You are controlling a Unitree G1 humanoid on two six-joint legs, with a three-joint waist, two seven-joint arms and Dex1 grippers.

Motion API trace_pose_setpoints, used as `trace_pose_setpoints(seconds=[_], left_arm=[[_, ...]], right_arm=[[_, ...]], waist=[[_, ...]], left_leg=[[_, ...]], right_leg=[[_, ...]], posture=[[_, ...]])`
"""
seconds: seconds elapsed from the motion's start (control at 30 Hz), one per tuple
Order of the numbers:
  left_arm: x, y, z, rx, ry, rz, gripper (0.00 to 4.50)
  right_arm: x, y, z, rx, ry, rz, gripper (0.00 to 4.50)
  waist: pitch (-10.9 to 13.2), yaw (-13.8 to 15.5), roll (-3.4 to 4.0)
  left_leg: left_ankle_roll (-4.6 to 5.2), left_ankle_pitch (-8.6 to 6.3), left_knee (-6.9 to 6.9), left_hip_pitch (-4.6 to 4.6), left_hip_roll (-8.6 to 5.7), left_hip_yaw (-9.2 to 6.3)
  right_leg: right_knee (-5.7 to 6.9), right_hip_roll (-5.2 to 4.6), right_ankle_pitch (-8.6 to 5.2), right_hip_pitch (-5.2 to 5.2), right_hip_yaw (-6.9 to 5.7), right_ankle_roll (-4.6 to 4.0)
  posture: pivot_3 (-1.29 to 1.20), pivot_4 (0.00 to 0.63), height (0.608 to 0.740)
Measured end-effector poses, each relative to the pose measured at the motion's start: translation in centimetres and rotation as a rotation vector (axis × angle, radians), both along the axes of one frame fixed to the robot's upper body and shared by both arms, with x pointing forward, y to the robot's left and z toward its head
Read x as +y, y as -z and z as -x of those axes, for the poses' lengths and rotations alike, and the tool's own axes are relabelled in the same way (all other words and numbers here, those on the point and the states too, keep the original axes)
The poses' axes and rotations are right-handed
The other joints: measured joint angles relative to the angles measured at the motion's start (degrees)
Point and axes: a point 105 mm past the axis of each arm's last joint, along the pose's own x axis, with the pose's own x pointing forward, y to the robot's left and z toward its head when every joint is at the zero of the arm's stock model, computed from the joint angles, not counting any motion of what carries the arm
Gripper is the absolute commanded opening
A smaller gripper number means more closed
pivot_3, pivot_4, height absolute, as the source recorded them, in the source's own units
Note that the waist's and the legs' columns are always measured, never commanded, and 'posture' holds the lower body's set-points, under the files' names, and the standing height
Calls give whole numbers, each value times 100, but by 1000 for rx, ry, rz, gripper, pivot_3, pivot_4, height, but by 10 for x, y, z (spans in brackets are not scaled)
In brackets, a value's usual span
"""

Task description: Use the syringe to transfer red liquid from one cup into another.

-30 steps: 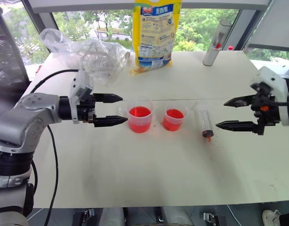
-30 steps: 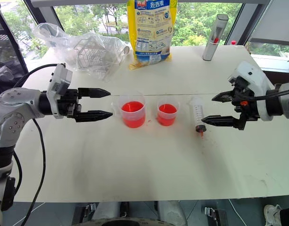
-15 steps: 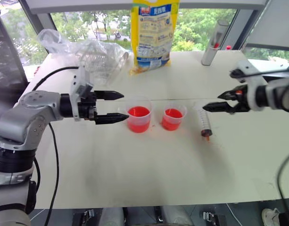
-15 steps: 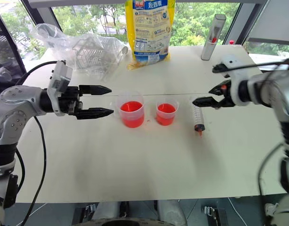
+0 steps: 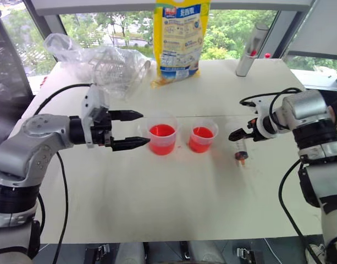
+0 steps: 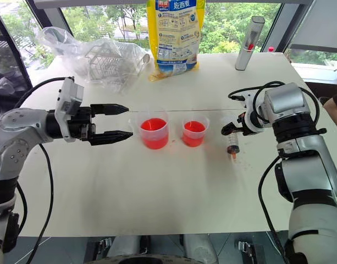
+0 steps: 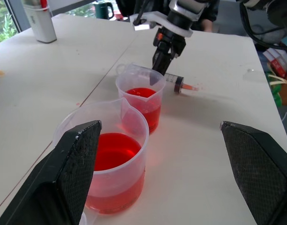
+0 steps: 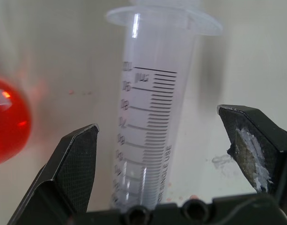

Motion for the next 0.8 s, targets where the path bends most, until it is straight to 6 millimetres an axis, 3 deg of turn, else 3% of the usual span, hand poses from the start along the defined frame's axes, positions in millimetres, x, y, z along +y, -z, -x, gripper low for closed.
trace_pose_setpoints(seconds=[0.13,0.17,0.23,0.37,0.4,0.67,0.7,0.8], left_arm=[[1,1,0,1,-20,1,4202],[1,1,2,-2,-22,0,4202],[2,-1,4,-12,-28,1,4202],[4,-1,4,-12,-44,3,4202],[4,-1,3,-12,-47,4,4202],[3,-9,1,-34,-47,16,4202],[2,-14,-1,-42,-44,31,4202],[3,-33,-9,-67,-61,106,4202]], right_arm=[[7,5,-6,7,-8,0,4442],[10,5,-8,1,-19,-2,4208],[12,7,-10,2,-27,10,3670],[6,10,-12,-2,-20,35,1740],[7,9,-12,-2,-24,33,1456],[9,5,-10,-10,-32,27,1415],[9,-2,-12,-55,-37,25,1415],[16,-51,-27,-311,-57,-15,1415]], waist=[[0,-1,0],[0,-5,0],[-2,-7,-3],[-4,-6,-6],[-4,-13,-6],[-2,-37,-3],[1,-30,1],[4,-9,5]], left_leg=[[0,0,-2,-1,3,-2],[0,0,-2,-1,3,-2],[0,0,-1,-1,3,-3],[0,0,0,4,3,-2],[0,0,0,7,3,-3],[0,0,-2,2,3,-7],[0,0,-1,-3,2,-7],[-1,0,-3,-7,2,-8]], right_leg=[[1,6,0,-1,0,-1],[1,6,0,-1,1,-1],[1,6,0,1,0,-1],[0,4,0,6,-1,-1],[0,4,0,8,-1,-1],[1,5,0,4,-1,-1],[1,4,0,0,-2,-1],[0,3,0,-4,-2,0]], posture=[[0,150,740],[0,150,740],[0,150,740],[0,150,740],[0,150,740],[0,150,740],[0,150,740],[0,150,740]])
